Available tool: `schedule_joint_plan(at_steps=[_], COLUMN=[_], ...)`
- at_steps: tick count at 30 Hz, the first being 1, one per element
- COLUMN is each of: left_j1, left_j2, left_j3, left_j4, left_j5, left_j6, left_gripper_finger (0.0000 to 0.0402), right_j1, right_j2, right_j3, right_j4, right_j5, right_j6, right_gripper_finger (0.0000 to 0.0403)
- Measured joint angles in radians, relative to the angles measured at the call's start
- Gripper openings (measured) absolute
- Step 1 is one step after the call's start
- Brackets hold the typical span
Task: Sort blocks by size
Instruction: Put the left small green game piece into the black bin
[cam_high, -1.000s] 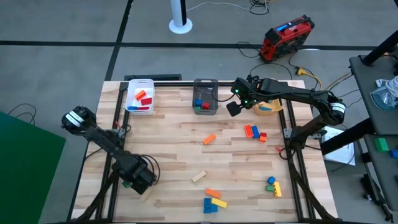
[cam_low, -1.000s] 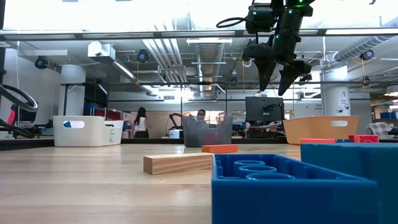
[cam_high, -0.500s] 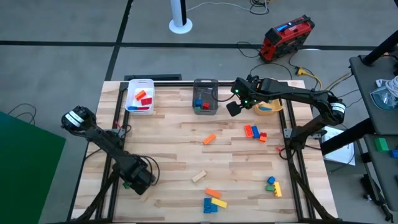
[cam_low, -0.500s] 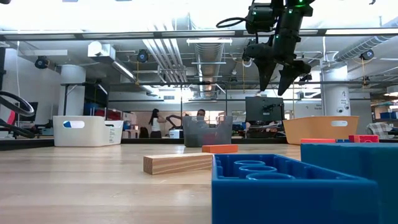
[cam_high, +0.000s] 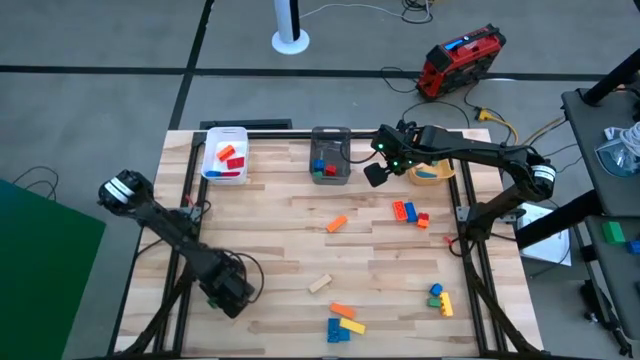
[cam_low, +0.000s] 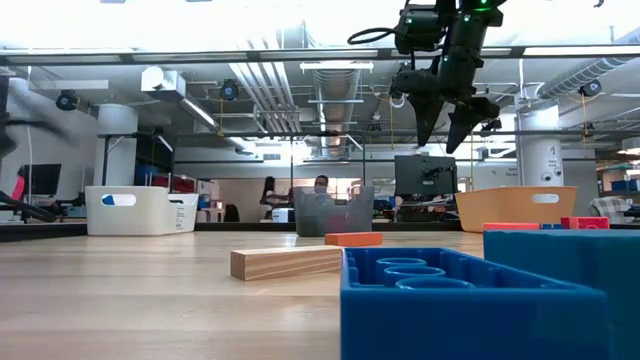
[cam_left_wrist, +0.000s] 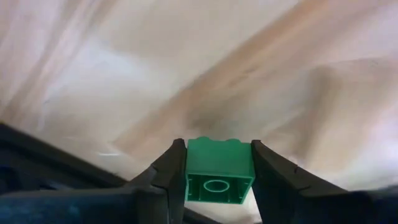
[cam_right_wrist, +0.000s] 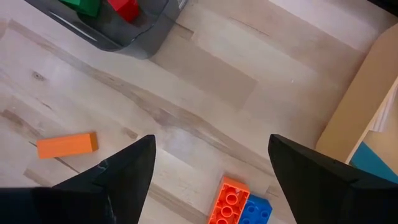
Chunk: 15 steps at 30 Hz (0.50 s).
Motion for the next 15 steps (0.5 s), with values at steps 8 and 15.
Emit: schedule_joint_plan(at_steps=[8,15], left_j1=[0.114,0.350], left_j2=[-0.009,-0.010], left_j3=[0.213,0.447], left_j4=[-0.164,-0.252], left_j5=[-0.191,-0.573], left_j6=[0.225,0.671], left_gripper_finger=[0.0125,0.0125], right_j1=[0.000,0.000], right_j2=[0.000,0.000], right_j3=[0.000,0.000], right_j4=[0.017,0.045], right_j5=[0.000,0.000], right_j6=[-0.004,-0.017], right_gripper_finger=[0.0295,0.0304])
